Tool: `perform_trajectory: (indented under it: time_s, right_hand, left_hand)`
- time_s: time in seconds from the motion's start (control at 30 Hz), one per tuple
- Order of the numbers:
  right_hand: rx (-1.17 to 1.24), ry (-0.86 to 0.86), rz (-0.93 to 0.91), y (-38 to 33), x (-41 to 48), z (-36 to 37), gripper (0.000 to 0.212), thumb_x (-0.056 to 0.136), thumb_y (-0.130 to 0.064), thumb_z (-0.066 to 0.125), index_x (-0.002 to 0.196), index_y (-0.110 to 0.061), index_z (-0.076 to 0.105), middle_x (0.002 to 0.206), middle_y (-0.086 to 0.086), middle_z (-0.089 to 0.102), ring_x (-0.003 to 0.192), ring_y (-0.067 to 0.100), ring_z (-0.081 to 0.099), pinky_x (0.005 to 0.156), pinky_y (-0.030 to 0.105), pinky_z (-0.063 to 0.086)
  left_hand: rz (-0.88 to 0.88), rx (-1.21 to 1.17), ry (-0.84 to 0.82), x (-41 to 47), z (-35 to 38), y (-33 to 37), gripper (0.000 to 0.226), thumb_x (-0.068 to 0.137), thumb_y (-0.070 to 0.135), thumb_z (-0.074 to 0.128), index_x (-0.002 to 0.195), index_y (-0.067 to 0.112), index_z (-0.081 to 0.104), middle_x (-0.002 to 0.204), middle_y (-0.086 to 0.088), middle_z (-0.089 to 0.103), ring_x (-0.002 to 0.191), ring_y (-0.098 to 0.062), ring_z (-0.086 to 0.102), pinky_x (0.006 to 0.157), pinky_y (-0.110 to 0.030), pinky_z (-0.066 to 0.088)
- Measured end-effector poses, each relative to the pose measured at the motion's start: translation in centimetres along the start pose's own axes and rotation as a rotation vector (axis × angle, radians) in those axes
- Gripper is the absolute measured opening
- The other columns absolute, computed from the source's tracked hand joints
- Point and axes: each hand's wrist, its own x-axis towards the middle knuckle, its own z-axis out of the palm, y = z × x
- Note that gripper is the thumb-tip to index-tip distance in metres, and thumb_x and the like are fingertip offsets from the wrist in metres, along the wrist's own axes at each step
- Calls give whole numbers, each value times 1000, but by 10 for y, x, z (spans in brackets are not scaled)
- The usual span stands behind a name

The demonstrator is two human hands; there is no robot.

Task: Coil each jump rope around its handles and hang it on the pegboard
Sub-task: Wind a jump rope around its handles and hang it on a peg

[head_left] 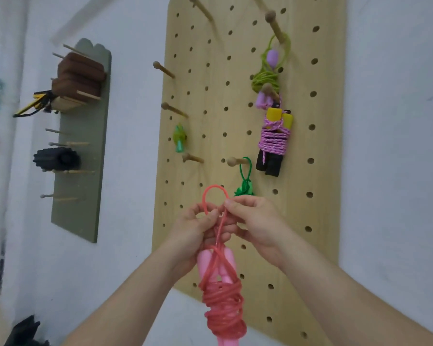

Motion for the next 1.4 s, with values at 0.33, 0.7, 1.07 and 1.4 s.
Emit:
perform_trajectory:
  time_s: [0.33,0.7,1.07,1.4]
  right_hand:
    - [53,184,-168,25,129,68,8,97,-12,58,93,-7,63,70,2,72,63,10,70,53,23,52]
    - [-55,531,-32,-17,255,86,14,92,-11,63,78,-10,66,67,4,72,64,21,71,53,36,56]
    - [-646,635,-109,22,272,74,21,89,-29,66,70,-21,64,60,-8,63,58,12,61,57,33,51]
    - [-416,467,-65,74,229,66,45,94,-29,57,57,-5,50,52,15,55,53,35,53,54,44,46]
  left_hand:
    - [275,-112,267,112,-103,17,11,89,5,61,93,12,54,63,-8,59,59,-18,56,55,-27,48]
    - [166,299,330,245,-109,84,35,99,0,40,98,18,69,82,-7,64,65,-12,54,54,-21,44]
    - [23,486,260,275,-121,34,14,89,4,61,89,18,61,72,-2,74,73,-18,71,59,-28,52]
    - [-5,706,233,219,-154,-4,14,87,13,64,80,24,68,72,12,67,66,0,60,52,-13,45]
